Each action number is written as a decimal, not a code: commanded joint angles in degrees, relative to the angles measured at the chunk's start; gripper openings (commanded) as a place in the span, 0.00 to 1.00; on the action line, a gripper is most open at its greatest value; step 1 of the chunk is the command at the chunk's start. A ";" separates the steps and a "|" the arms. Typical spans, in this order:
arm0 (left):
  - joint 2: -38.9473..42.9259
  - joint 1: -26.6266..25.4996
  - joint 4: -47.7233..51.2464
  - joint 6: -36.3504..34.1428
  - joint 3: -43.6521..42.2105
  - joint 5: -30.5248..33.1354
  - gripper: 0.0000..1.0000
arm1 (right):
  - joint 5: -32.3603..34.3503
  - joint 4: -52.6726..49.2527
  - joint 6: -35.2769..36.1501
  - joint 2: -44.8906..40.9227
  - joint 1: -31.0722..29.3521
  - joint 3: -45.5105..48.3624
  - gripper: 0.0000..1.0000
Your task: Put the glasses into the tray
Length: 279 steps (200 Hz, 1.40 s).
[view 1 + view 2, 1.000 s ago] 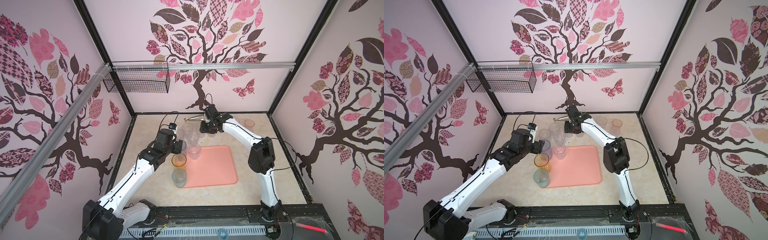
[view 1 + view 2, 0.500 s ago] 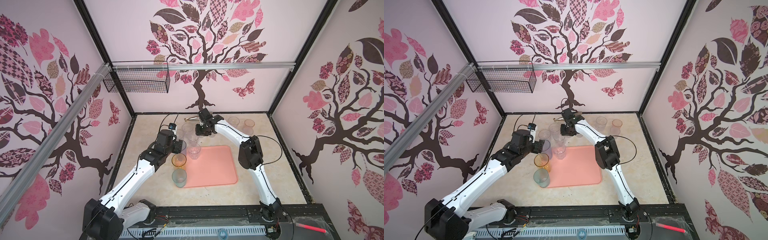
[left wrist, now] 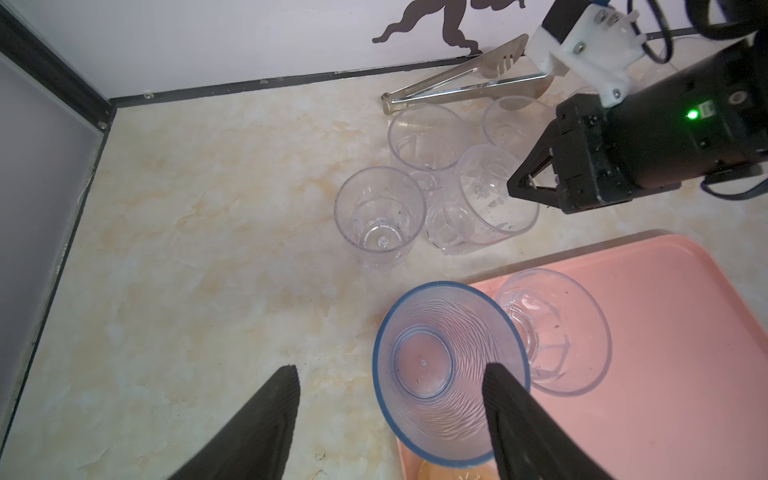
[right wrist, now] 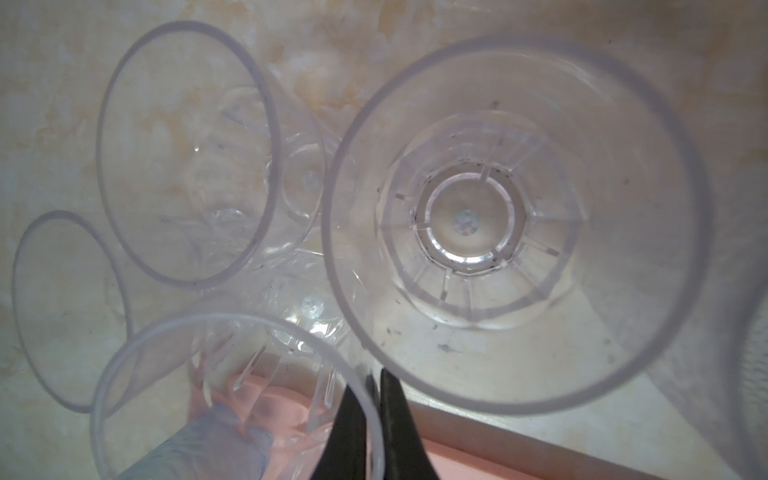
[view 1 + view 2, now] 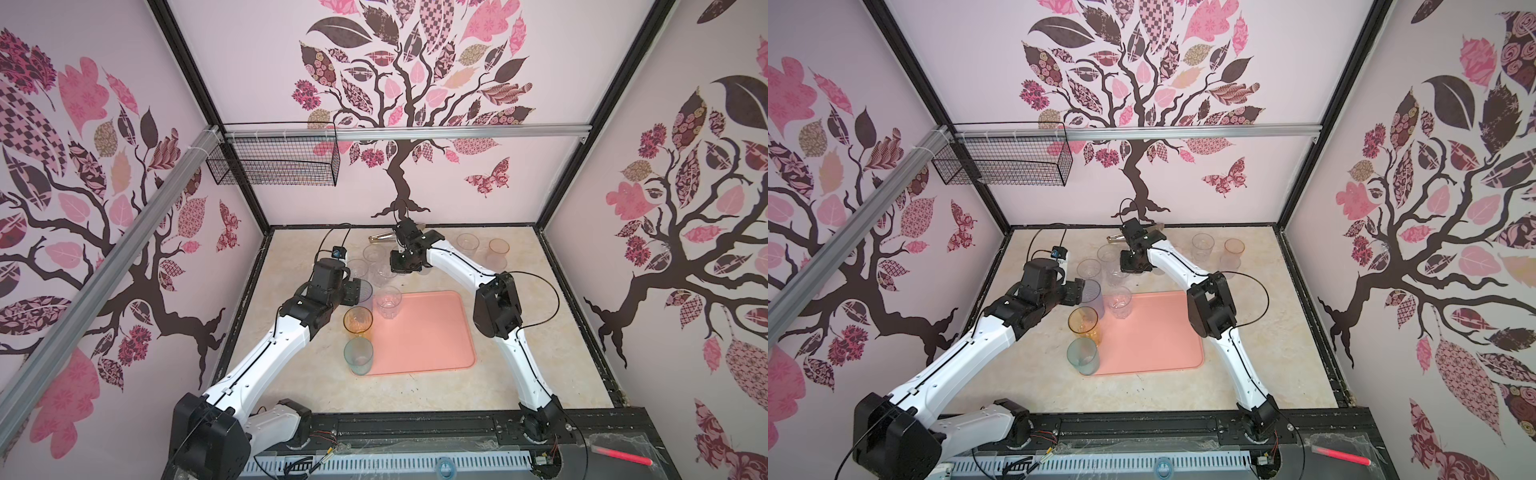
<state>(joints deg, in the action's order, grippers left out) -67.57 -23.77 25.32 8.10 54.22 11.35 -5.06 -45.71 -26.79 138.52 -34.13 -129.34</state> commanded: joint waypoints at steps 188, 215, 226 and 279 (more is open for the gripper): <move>10.82 -2.88 15.46 4.03 3.41 -5.82 0.72 | 22.57 -6.00 3.27 -46.99 -7.39 47.04 0.02; 13.73 -2.90 14.17 6.35 -0.08 -5.40 0.72 | 20.97 -2.67 -0.38 -45.16 -13.36 50.21 0.01; 14.64 -2.93 13.71 6.92 -1.38 -4.62 0.72 | 19.17 -2.02 -1.48 -42.99 -14.68 49.55 0.01; 16.22 -2.76 13.18 6.23 -4.16 -2.32 0.74 | 16.51 -0.08 -2.38 -34.53 -19.35 44.69 0.01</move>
<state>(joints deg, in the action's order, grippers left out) -52.36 -26.65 39.44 13.78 51.94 7.49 12.25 -47.13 -27.68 99.85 -52.27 -81.28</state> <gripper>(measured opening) 0.731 0.087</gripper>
